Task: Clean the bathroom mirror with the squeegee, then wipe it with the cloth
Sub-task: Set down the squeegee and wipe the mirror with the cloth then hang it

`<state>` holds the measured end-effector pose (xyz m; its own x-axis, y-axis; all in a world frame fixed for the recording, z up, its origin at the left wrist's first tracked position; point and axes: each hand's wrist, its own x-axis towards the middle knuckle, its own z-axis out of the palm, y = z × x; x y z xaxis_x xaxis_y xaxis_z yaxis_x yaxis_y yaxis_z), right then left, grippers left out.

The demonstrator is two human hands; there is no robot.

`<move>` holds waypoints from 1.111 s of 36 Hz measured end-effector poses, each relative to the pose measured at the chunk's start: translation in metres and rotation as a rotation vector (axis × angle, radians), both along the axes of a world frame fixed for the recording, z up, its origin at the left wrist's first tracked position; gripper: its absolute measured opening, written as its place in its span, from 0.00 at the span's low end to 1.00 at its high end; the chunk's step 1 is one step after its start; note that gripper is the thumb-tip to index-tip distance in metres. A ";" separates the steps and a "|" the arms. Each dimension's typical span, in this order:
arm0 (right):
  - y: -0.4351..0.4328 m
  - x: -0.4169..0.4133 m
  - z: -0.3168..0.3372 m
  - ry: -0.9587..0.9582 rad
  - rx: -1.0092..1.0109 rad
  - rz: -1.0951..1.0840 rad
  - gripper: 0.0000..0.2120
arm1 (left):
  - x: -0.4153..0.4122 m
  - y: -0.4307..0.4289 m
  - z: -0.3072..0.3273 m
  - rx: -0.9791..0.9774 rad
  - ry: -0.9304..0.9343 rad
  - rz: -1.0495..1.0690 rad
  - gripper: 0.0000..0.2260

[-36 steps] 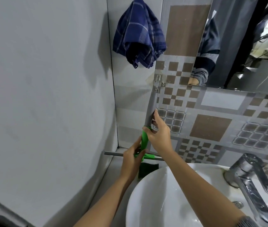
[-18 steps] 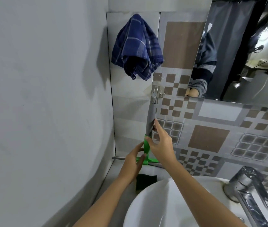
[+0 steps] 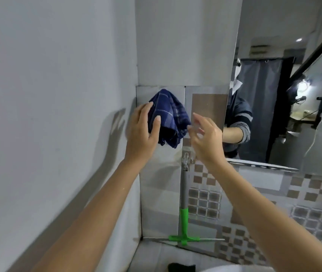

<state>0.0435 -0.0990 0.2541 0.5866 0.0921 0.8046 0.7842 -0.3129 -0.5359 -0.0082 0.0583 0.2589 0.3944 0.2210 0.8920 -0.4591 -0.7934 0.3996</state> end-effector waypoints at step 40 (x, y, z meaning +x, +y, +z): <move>0.006 -0.042 0.196 -0.364 -0.199 -0.031 0.12 | -0.017 -0.005 0.106 0.291 0.140 -0.211 0.37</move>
